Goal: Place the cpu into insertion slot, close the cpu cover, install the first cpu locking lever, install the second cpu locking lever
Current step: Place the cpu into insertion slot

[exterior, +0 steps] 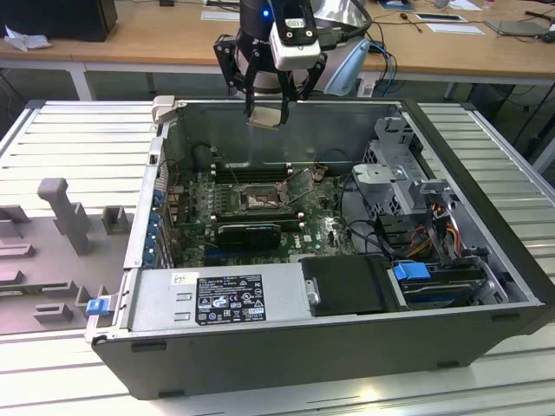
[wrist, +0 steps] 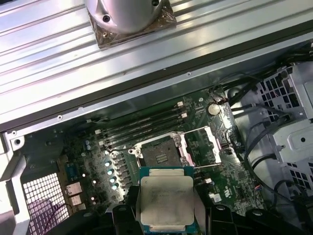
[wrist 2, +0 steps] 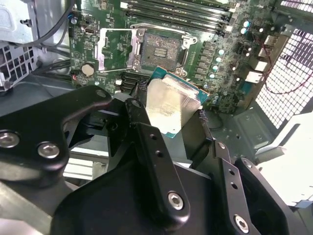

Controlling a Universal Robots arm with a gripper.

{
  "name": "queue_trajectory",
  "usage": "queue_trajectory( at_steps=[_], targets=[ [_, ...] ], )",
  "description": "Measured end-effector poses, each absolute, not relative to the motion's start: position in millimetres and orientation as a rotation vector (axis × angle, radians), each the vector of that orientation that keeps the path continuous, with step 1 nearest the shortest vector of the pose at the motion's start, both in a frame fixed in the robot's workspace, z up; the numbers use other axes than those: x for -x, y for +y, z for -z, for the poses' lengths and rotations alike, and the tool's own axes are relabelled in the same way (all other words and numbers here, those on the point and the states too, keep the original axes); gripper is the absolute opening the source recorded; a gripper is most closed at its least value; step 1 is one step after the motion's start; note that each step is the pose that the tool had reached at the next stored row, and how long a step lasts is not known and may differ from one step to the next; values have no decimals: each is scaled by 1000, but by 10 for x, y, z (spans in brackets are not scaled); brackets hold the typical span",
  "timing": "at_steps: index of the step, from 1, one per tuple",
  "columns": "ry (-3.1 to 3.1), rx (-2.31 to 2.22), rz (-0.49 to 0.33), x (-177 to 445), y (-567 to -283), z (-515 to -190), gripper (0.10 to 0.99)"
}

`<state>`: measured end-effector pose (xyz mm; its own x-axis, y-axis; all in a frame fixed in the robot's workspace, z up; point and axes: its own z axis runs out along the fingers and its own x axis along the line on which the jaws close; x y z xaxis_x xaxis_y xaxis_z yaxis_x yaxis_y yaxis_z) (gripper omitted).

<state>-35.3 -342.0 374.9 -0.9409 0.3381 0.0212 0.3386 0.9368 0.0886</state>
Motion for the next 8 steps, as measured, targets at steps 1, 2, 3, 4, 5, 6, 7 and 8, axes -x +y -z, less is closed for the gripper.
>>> queue_trajectory(
  at_steps=[1, 2, 3, 4, 5, 6, 7, 8],
  targets=[
    [-3085, 545, 143, 353, -3420, -3749, 529],
    [-3082, 563, 143, 353, -3420, -3749, 529],
    [-3080, 581, 143, 353, -3420, -3749, 529],
    [-3078, 593, 143, 353, -3420, -3749, 529],
    [-3076, 601, 143, 353, -3420, -3749, 529],
    [-3075, 612, 143, 353, -3420, -3749, 529],
    [-3072, 627, 143, 353, -3420, -3749, 529],
    [-3069, 642, 143, 353, -3420, -3749, 529]
  ],
)
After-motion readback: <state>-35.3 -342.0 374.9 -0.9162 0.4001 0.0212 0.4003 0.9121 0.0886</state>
